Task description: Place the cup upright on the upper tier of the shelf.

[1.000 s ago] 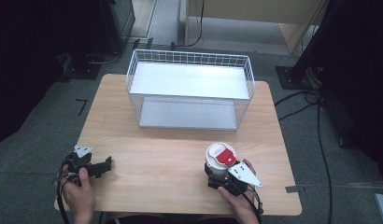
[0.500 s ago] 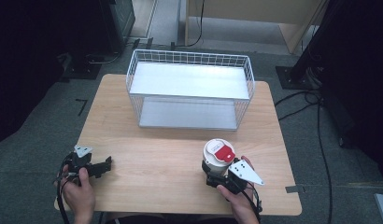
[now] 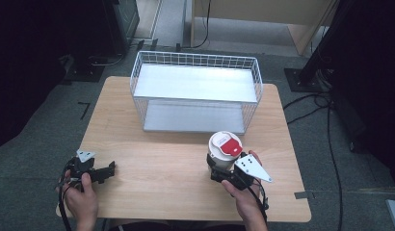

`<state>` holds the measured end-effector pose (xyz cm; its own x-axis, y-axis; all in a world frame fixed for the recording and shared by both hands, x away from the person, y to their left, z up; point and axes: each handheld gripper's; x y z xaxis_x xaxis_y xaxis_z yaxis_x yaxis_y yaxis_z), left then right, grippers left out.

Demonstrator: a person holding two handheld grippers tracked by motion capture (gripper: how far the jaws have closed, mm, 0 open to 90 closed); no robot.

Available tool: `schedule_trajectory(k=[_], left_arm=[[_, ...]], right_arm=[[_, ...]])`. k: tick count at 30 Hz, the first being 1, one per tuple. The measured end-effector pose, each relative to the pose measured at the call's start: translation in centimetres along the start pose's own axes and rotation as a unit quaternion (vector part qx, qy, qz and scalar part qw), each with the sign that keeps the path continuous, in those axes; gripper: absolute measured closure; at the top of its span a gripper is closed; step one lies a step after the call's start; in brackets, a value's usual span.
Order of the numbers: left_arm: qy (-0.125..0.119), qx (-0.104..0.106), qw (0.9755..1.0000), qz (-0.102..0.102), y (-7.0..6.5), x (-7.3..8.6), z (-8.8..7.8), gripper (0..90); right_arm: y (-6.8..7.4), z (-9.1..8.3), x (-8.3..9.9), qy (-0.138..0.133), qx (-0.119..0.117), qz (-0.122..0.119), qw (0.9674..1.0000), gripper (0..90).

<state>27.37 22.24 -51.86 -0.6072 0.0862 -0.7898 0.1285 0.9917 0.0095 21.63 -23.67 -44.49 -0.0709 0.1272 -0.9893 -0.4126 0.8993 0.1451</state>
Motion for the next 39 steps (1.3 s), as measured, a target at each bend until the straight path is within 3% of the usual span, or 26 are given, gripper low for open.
schedule_trajectory(k=[10, 17, 39], left_arm=[[-0.001, 0.000, 1.0000, -0.001, 0.0, 0.0, 0.0, 0.0], [-0.001, 0.000, 1.0000, 0.000, 0.0, 0.0, 0.0, 0.0], [0.000, 0.000, 1.0000, 0.000, 0.0, 0.0, 0.0, 0.0]], right_arm=[[0.2, 2.0, -2.9, -0.020, 0.000, -0.017, 0.9996, 9.4], [0.4, 3.1, -4.4, -0.028, -0.004, -0.013, 0.9995, 9.5], [0.5, 7.3, -10.3, -0.068, 0.006, -0.035, 0.9971, 9.5]])
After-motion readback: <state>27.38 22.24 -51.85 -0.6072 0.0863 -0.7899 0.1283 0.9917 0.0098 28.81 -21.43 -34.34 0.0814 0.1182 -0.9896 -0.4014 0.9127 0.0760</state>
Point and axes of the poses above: each handheld gripper's, and its own axes: z roughly forward along the jaws, x roughly out of its underside, y roughly to its left, and after that the axes turned 9 degrees about -y, right-handed
